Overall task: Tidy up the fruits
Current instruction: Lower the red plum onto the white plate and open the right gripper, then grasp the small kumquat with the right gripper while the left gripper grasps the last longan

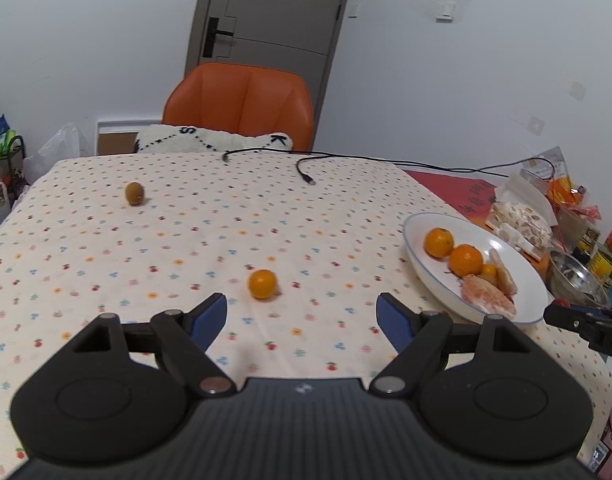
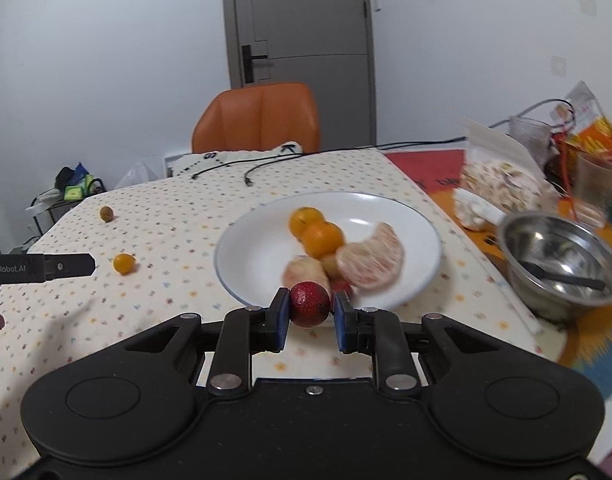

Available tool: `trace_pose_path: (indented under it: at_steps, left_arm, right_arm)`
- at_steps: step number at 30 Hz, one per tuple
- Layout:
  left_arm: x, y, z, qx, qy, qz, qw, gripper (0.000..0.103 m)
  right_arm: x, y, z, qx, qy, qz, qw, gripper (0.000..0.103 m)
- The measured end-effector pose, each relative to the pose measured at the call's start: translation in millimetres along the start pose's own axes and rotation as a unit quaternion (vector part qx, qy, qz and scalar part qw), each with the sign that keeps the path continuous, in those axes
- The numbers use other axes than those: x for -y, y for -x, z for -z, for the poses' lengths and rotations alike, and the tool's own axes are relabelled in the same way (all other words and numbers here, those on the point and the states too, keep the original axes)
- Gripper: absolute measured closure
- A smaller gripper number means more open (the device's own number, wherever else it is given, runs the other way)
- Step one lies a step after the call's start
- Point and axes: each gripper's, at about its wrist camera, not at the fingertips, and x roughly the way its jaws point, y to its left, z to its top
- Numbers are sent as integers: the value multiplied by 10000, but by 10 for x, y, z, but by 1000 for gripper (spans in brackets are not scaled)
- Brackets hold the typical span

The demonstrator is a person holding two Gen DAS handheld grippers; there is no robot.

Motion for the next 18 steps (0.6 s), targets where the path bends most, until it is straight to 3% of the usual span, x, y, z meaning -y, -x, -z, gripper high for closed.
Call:
trace_pose_path:
  at_steps: [11,18]
  left_arm:
    - [-489,63,-67,60,282,-379,9989,23]
    - [-728,77,-91,78,421,-536,9976,23]
  right_arm:
    - [-248,-354,-152,36,129,-123,9998,80]
    - [-448,-502,-231,90,171,-350,9992,61]
